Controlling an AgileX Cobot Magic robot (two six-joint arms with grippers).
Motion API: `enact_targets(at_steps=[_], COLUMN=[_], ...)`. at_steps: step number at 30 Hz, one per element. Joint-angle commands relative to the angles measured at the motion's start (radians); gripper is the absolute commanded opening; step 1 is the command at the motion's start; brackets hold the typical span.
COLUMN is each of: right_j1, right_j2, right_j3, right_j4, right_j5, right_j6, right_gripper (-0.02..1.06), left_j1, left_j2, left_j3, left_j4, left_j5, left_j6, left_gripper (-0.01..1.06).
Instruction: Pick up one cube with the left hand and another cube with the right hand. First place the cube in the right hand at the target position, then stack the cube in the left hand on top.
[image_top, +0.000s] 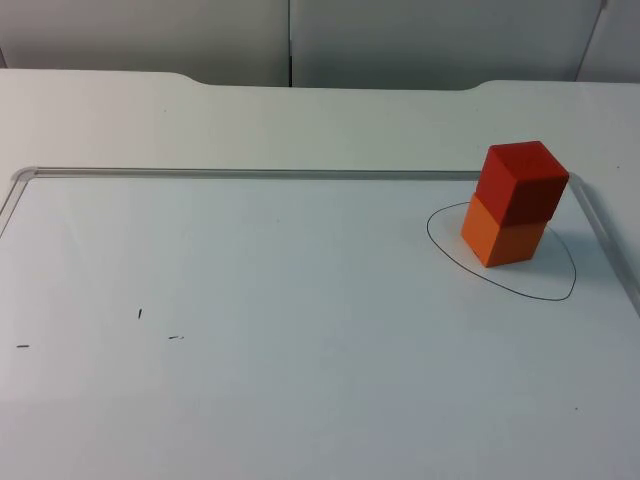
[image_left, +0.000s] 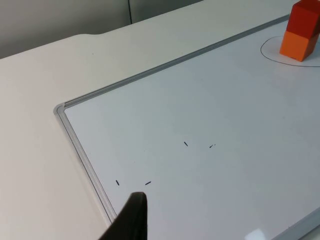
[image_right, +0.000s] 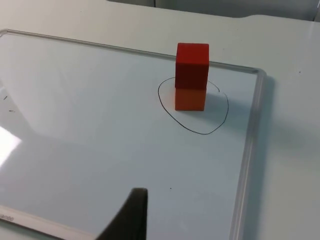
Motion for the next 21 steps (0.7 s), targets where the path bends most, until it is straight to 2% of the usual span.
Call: enact_targets(at_steps=[1, 14, 21], right_j1=[0.000, -0.014, -0.179], right_j2=[-0.005, -0.005, -0.005], right_j3=[0.006, 0.006, 0.006], right_j4=[0.000, 0.000, 0.000], right_j5=[-0.013, -0.013, -0.013], right_j6=[0.000, 0.000, 0.000], right_gripper=[1.05, 1.05, 1.05], left_j1=[0.000, 0.000, 0.000], left_j2=[-0.004, -0.004, -0.004], left_j3=[0.009, 0.009, 0.009], left_j4=[-0.006, -0.006, -0.006], left_j5=[0.000, 0.000, 0.000], left_j6=[0.001, 0.001, 0.001], left_gripper=[1.05, 1.05, 1.05])
